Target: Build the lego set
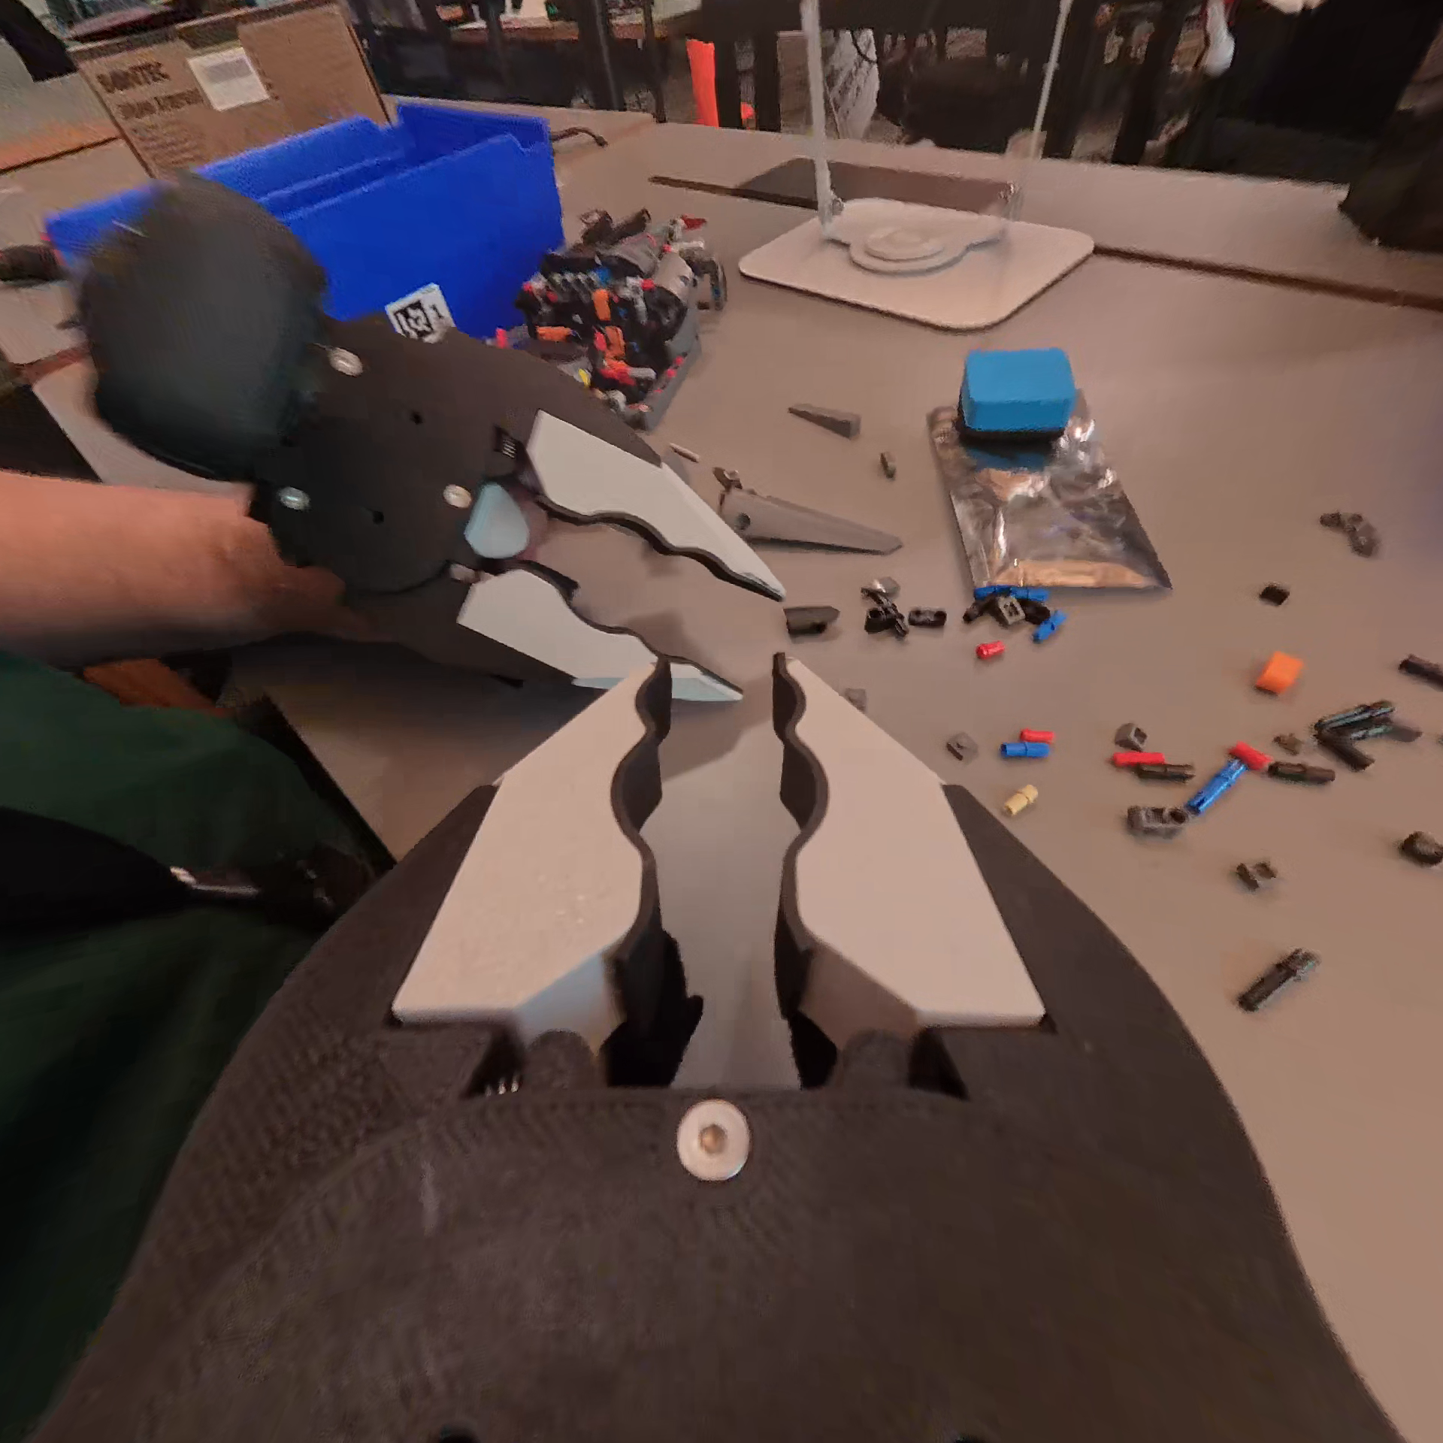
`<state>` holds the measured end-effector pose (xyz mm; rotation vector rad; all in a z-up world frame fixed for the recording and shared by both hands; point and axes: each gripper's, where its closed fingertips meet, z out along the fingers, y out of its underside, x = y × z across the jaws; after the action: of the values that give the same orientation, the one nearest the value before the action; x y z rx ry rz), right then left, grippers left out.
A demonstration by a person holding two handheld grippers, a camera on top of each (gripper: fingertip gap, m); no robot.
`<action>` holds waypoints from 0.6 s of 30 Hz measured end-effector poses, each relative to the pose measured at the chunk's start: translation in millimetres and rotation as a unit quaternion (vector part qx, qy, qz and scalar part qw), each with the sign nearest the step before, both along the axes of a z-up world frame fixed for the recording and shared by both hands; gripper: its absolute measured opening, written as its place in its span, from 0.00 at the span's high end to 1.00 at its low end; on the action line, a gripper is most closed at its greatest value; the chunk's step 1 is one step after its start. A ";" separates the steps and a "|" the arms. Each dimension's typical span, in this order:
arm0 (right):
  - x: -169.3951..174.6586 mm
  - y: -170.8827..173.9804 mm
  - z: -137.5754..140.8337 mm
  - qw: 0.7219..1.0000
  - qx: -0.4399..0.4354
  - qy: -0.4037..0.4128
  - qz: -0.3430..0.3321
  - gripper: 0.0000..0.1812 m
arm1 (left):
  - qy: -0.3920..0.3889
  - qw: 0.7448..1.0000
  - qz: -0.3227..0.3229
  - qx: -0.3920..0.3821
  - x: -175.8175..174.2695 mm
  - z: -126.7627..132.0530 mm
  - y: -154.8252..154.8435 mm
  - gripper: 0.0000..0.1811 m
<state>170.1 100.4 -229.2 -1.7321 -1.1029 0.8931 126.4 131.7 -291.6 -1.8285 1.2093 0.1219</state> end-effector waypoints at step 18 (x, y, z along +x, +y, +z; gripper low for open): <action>330.2 273.2 -31.5 0.949 0.063 -0.301 -0.070 0.79 | -0.012 0.997 0.042 0.059 -5.2 14.4 13.8 0.83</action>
<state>500.3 373.6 -260.6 -2.0001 -1.3621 0.1885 121.3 145.5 -277.2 -1.7735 1.0861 0.2145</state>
